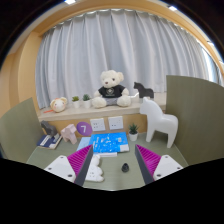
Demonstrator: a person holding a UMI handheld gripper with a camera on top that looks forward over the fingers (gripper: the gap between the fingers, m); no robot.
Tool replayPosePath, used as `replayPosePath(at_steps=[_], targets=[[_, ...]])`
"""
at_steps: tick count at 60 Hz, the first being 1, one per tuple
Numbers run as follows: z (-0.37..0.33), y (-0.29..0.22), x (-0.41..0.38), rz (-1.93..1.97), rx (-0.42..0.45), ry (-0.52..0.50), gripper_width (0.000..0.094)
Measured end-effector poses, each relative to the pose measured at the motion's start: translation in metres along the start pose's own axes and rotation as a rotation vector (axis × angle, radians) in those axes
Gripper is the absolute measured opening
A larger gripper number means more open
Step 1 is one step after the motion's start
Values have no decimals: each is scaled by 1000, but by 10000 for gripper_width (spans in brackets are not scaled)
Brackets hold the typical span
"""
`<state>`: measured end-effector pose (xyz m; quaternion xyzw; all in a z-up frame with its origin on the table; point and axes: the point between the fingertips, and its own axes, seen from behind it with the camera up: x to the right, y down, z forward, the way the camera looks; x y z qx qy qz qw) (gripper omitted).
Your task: Unplug charger
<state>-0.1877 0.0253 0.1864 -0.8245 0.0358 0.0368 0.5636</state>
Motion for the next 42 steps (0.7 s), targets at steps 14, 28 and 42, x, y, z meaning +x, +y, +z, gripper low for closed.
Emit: replayPosePath(at_steps=[14, 28, 42], targets=[[-106, 17, -51, -53, 44, 18, 848], [-162, 47, -82, -100, 7, -13, 855], [-188, 57, -85, -118, 5, -14, 862]])
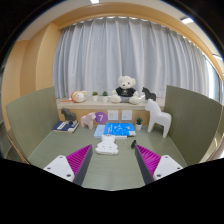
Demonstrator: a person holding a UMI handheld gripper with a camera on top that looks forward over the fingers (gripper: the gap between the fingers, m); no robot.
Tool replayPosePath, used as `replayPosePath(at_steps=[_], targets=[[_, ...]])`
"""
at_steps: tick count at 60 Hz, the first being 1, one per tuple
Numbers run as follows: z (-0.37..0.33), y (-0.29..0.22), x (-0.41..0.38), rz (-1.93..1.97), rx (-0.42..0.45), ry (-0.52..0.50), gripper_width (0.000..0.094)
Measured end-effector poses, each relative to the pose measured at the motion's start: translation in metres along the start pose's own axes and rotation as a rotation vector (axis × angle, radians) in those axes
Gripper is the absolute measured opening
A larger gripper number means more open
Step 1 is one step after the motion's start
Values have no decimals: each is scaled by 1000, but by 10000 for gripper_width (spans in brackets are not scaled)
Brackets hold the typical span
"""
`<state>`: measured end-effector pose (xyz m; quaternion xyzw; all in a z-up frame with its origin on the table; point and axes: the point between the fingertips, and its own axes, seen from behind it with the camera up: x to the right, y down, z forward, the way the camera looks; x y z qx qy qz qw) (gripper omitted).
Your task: Unplug charger
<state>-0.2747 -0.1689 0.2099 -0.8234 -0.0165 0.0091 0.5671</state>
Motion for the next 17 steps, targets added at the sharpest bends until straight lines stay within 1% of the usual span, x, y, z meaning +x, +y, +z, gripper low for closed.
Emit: replayPosePath(at_steps=[17], targets=[[-12, 4, -1, 14, -1, -8, 855]])
